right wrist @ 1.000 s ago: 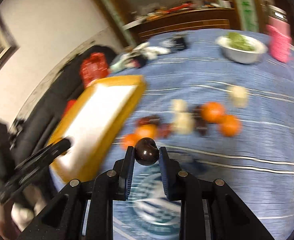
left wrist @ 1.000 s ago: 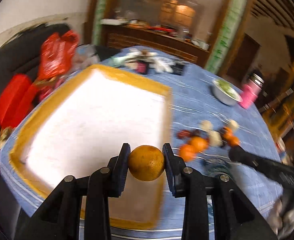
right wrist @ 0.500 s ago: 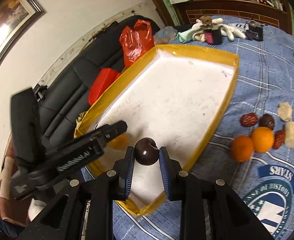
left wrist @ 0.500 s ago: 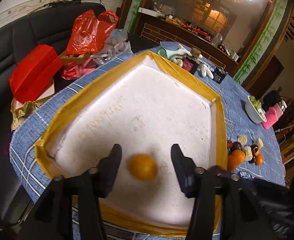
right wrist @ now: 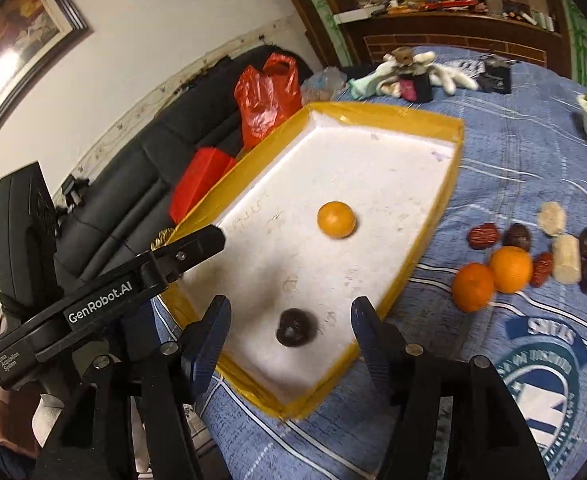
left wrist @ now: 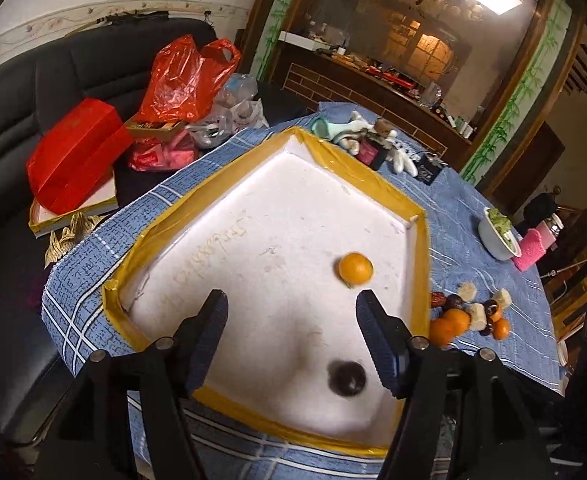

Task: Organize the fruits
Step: 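Carry both fruits over the white tray and release them inside, then grasp another mandarin with the left tool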

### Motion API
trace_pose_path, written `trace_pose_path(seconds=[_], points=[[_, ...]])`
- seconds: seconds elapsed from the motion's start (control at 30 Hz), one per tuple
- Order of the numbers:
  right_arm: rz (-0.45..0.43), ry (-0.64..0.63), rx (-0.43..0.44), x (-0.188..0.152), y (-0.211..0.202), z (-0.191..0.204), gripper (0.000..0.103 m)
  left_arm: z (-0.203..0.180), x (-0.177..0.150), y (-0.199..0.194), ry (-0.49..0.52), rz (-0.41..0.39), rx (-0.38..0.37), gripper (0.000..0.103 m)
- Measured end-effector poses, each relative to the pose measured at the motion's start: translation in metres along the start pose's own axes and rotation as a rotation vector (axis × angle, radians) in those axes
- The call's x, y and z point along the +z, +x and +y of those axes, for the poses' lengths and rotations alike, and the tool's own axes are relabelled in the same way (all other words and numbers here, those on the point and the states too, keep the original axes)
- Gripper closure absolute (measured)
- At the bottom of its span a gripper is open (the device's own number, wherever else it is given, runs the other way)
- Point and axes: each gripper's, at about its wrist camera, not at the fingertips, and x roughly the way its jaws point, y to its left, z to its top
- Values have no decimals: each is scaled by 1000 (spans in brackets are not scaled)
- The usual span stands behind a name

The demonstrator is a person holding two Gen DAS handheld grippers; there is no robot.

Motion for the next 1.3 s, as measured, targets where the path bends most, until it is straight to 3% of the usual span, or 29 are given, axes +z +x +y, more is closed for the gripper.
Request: trace_pose_path(seconds=[0.13, 0.3, 0.5, 0.67, 0.83, 0.87, 0.93, 1.0, 1.13, 1.3], points=[[-58, 29, -34, -11, -32, -21, 35, -16, -3, -13, 35, -20, -16, 32], [-106, 91, -141, -31, -75, -71, 33, -44, -12, -20, 100, -25, -39, 30], [-131, 233, -261, -47, -112, -144, 33, -90, -30, -4, 218, 30, -87, 29], [-160, 253, -305, -43, -128, -173, 34, -125, -49, 16, 324, 77, -120, 29], [-174, 245, -298, -25, -117, -184, 34, -148, -62, 38, 395, 112, -151, 32], [-177, 242, -291, -22, -114, -184, 34, -152, -63, 43, 407, 116, -152, 36], [-183, 227, -278, -9, -104, -184, 34, -157, -63, 52, 432, 128, -147, 55], [-178, 187, -289, 4, -91, -181, 34, -161, -61, 62, 450, 135, -130, 59], [-140, 89, -345, 23, -61, -174, 38, -170, -54, 85, 486, 134, -71, 61], [-103, 4, -426, 30, -39, -175, 43, -182, -58, 114, 547, 190, -25, 61]])
